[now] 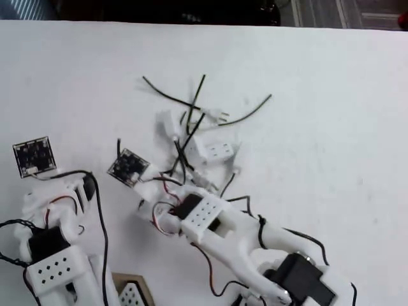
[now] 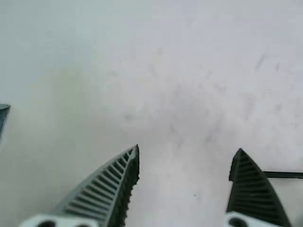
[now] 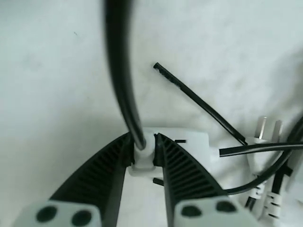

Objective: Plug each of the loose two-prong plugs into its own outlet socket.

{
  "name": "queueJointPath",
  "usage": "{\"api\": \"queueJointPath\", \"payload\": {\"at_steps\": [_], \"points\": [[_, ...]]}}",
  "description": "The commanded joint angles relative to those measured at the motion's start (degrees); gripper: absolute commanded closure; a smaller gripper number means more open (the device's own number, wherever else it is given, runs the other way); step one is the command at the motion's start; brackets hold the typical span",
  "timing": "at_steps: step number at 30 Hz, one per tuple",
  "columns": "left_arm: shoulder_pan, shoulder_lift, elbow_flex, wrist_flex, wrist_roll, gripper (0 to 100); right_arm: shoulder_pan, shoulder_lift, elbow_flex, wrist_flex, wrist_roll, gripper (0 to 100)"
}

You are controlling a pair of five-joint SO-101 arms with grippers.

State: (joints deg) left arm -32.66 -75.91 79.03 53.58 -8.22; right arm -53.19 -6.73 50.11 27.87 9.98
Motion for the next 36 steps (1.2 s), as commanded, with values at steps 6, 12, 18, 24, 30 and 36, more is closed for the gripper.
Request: {"api": "queueJointPath", "payload": {"at_steps": [6,12,18,24,30,36], "points": [[-0.2,-0.7,-0.2,-1.0,0.2,70,1.7,2.4,-1.1,4.6,0.5,98.1],[-0.1,-0.7,-0.2,-1.1,0.3,70,1.5,-3.6,-1.3,4.7,0.4,98.1],[-0.1,-0.7,-0.1,-1.1,0.3,70,1.6,-19.6,-1.3,4.7,0.5,98.2],[-0.1,-0.8,0.4,-1.3,0.2,70,1.6,-32.3,-1.4,4.7,0.6,98.2],[-0.1,-0.8,0.5,-1.3,0.1,70,7.1,-39.3,-2.0,4.2,0.6,98.2],[-0.1,-0.8,0.6,-1.3,0.1,70,22.9,-31.0,-9.1,1.5,0.6,98.1]]}}
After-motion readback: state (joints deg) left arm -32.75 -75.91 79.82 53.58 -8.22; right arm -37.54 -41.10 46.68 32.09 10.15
